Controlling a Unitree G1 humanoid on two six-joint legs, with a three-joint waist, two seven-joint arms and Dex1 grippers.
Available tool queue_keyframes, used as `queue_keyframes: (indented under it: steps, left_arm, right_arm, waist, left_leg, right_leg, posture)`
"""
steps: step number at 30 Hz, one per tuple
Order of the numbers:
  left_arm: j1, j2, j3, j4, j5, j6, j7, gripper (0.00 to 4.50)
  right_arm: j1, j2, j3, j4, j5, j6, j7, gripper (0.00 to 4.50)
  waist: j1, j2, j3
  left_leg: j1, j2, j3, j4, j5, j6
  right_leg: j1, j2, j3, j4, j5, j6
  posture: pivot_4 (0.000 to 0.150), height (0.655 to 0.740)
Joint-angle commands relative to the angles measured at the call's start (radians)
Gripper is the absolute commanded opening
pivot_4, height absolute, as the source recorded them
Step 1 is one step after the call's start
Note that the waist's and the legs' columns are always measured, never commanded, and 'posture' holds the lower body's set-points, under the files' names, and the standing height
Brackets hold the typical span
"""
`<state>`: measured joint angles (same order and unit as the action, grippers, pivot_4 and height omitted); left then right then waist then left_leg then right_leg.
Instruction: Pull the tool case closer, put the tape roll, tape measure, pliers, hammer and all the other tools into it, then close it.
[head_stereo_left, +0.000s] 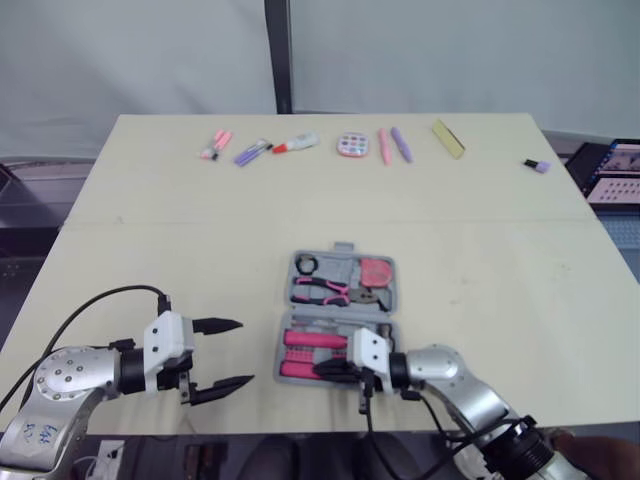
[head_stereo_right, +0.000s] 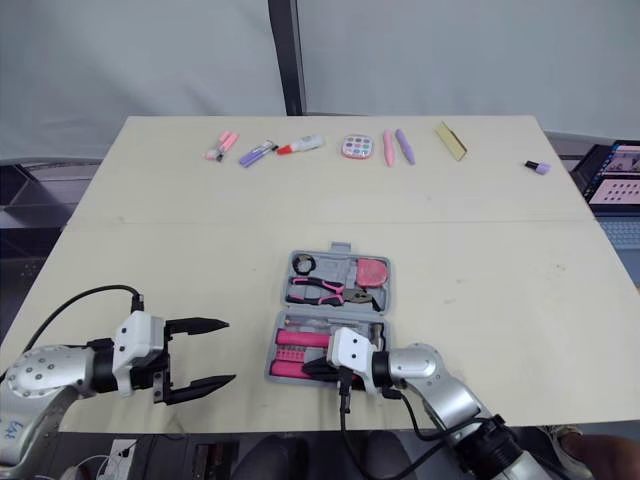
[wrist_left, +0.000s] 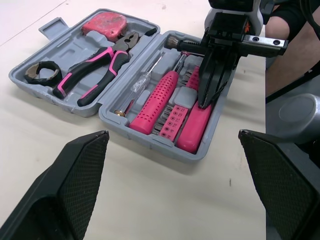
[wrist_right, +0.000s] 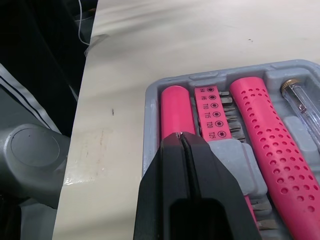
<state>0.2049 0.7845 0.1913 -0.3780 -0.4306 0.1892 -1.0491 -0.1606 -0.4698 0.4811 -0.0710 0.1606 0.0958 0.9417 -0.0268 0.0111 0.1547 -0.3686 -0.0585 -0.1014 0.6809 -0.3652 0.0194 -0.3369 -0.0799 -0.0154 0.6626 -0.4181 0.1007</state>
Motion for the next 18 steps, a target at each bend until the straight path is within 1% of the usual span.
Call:
queue_keyframes:
  steps: [1, 4, 8, 10, 13, 18]
  left_arm:
    - [0.002, -0.016, -0.007, -0.018, -0.014, 0.012, 0.017, 4.5]
    - [-0.022, -0.04, -0.022, 0.003, -0.005, 0.042, 0.058, 4.5]
    - [-0.044, -0.065, -0.042, 0.024, -0.002, 0.051, 0.071, 4.5]
    - [-0.045, -0.071, -0.045, 0.035, 0.005, 0.047, 0.076, 4.5]
    - [-0.038, -0.082, -0.043, 0.061, 0.009, 0.034, 0.083, 4.5]
    - [-0.019, -0.099, -0.034, 0.092, 0.018, 0.004, 0.097, 4.5]
  right_arm:
    - [0.009, -0.033, -0.047, -0.135, 0.002, 0.103, -0.028, 0.06]
    - [-0.008, -0.055, -0.127, -0.314, 0.069, 0.25, -0.063, 0.06]
    - [0.025, -0.145, -0.259, -0.509, 0.153, 0.444, -0.088, 0.06]
    - [0.08, -0.195, -0.319, -0.581, 0.18, 0.51, -0.101, 0.06]
    - [0.223, -0.266, -0.425, -0.673, 0.202, 0.565, -0.118, 0.06]
    - [0.462, -0.282, -0.614, -0.75, 0.23, 0.609, -0.162, 0.06]
  waist:
    - [0.001, 0.001, 0.0]
    - [0.003, 0.001, 0.001]
    - [0.005, 0.001, 0.001]
    - [0.011, 0.001, 0.001]
    - [0.025, 0.001, 0.001]
    - [0.028, 0.001, 0.001]
  left_leg:
    - [0.0, 0.0, 0.0, 0.0, 0.0, 0.0]
    - [-0.002, 0.0, 0.0, 0.001, 0.0, 0.0]
    - [-0.002, 0.0, 0.0, 0.001, 0.0, 0.0]
    - [-0.002, 0.0, 0.0, 0.0, 0.0, 0.0]
    - [-0.003, 0.0, 0.0, 0.0, 0.0, 0.001]
    - [-0.003, 0.0, 0.001, 0.001, 0.0, 0.0]
  right_leg:
    - [0.0, 0.0, 0.0, 0.0, 0.0, 0.0]
    - [-0.001, 0.0, 0.001, 0.0, 0.0, 0.0]
    - [-0.001, 0.0, 0.001, 0.0, 0.0, 0.0]
    - [-0.001, 0.0, 0.001, 0.0, 0.0, 0.0]
    - [-0.001, 0.0, 0.001, -0.001, 0.0, 0.0]
    - [0.002, 0.0, 0.001, -0.003, 0.0, 0.0]
  posture:
    - [0.15, 0.7134]
    - [0.15, 0.7134]
    - [0.15, 0.7134]
    - [0.15, 0.7134]
    - [0.15, 0.7134]
    - [0.15, 0.7134]
